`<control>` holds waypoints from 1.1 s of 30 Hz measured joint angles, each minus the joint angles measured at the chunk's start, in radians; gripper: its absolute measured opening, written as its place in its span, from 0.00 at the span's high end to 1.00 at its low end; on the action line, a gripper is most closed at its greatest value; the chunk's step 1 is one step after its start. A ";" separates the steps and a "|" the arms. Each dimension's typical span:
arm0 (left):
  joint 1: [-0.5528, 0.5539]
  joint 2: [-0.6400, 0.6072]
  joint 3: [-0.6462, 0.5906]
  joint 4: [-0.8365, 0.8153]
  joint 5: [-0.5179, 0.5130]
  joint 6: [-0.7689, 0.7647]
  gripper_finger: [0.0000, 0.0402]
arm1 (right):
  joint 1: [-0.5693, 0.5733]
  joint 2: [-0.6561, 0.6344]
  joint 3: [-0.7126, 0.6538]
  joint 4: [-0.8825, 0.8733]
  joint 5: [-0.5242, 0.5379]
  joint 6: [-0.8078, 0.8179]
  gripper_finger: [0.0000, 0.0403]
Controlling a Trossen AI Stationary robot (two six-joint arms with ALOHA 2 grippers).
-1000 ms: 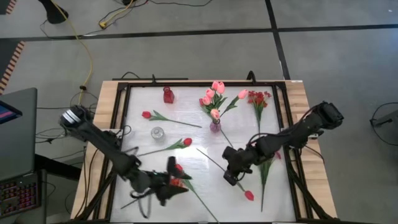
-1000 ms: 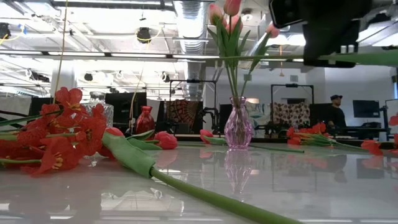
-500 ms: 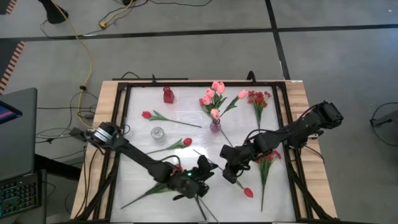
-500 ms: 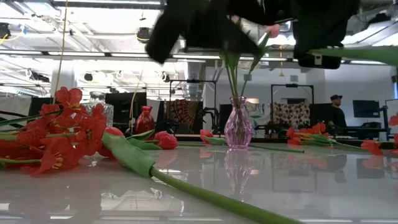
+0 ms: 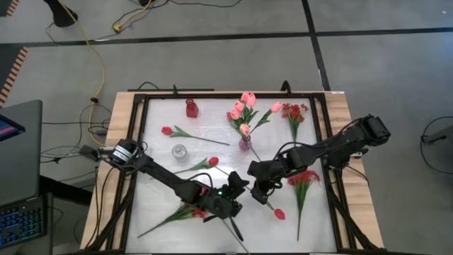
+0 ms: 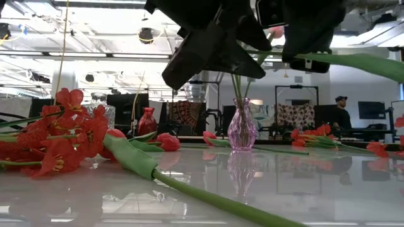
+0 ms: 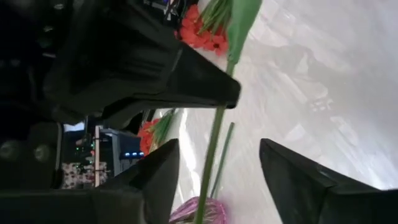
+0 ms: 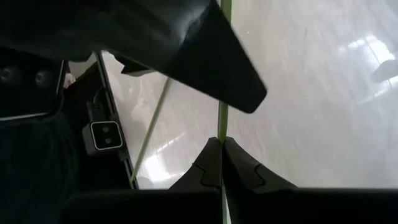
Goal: Sort flowers into vase by color
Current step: Put the red tulip into the transparent vase
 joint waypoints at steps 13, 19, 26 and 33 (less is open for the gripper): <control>0.016 0.000 0.000 -0.014 -0.019 0.015 0.84 | -0.017 0.000 0.000 0.000 -0.031 -0.002 0.93; 0.019 0.000 0.000 -0.013 -0.002 0.020 0.98 | -0.018 0.000 0.000 -0.003 -0.062 -0.002 0.93; 0.021 0.000 0.000 -0.015 0.029 0.016 1.00 | -0.031 0.000 -0.001 -0.005 -0.068 -0.026 0.92; 0.019 -0.001 0.000 -0.041 0.045 0.015 1.00 | -0.037 0.000 -0.001 0.002 -0.086 -0.028 0.83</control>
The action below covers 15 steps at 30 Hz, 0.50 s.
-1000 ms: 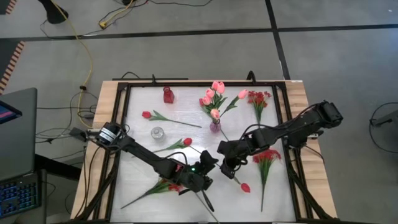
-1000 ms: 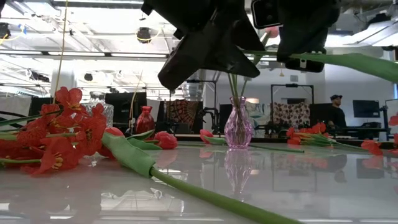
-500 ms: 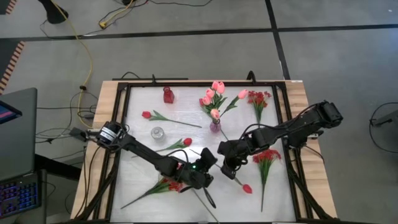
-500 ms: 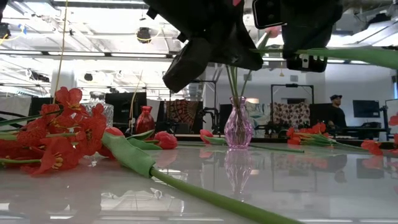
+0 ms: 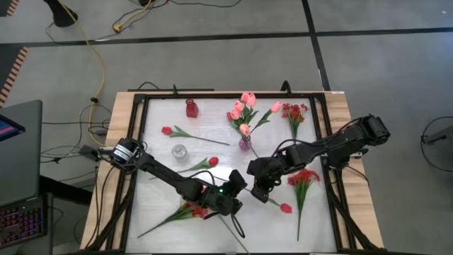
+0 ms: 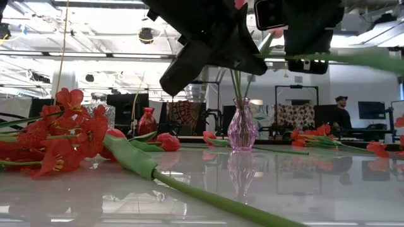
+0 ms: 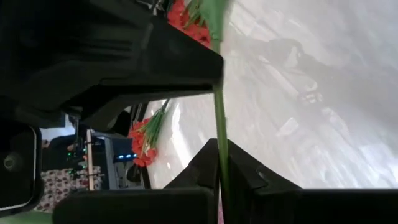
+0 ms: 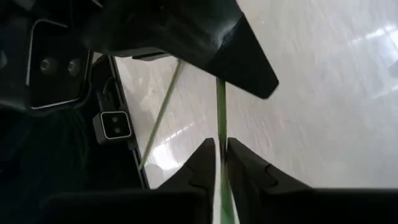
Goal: Sort flowers into vase by color
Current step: Put the red tulip into the transparent vase
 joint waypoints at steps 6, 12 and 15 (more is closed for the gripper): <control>0.001 0.000 0.000 -0.028 0.000 -0.019 1.00 | -0.008 0.000 0.000 -0.002 -0.046 0.018 0.68; 0.003 0.000 0.000 -0.060 0.002 -0.053 1.00 | -0.019 0.000 0.000 -0.006 -0.059 -0.038 0.51; 0.003 -0.004 -0.001 -0.091 0.050 -0.105 1.00 | -0.020 0.000 0.000 -0.007 -0.070 -0.108 0.45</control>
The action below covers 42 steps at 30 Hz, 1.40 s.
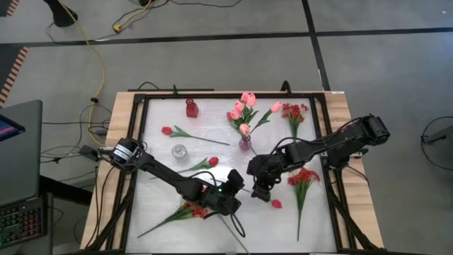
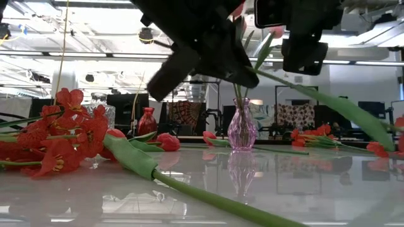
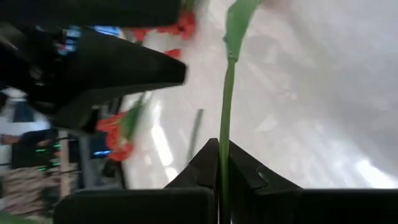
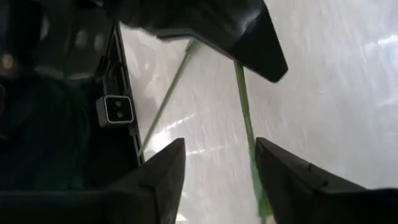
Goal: Sort flowers into vase by color
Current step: Put the red tulip into the transparent vase
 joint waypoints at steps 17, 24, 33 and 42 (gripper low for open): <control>0.000 -0.356 -0.288 -0.076 0.355 -0.234 1.00 | 0.083 0.000 0.000 0.055 0.182 -0.156 0.42; -0.023 -0.578 -0.487 0.115 0.531 -0.320 1.00 | 0.123 0.000 0.000 0.198 0.334 -0.342 0.42; -0.026 -0.768 -0.644 0.517 0.710 -0.368 1.00 | 0.139 0.043 0.000 0.338 0.411 -0.645 0.42; -0.010 -0.753 -0.703 0.706 0.702 -0.538 1.00 | 0.203 0.187 0.001 0.908 0.529 -1.243 0.42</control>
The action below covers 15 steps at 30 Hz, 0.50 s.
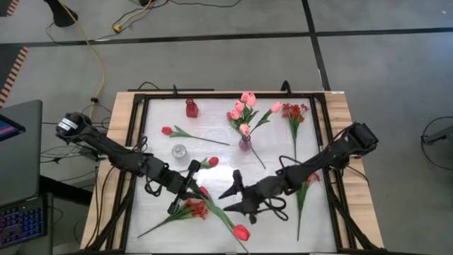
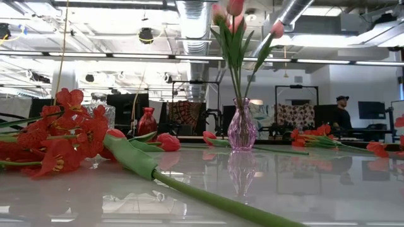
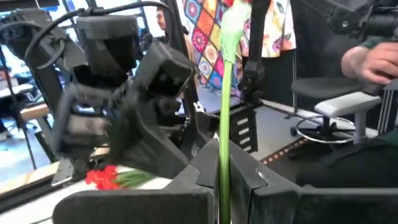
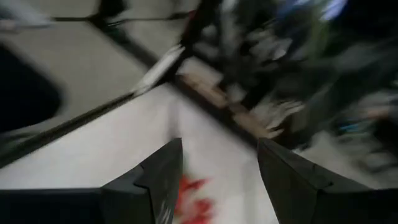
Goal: Sort flowers into vase by color
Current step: Put the red tulip into the transparent vase
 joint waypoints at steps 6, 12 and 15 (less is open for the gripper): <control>0.000 0.000 0.000 0.019 -0.003 -0.008 1.00 | -0.002 0.033 0.000 0.219 0.117 -0.026 0.42; 0.004 0.007 0.000 0.019 -0.086 -0.011 1.00 | -0.010 0.034 0.000 0.303 0.099 -0.013 0.42; 0.004 0.006 0.000 0.021 -0.109 -0.009 1.00 | -0.011 0.034 0.000 0.330 0.075 -0.010 0.42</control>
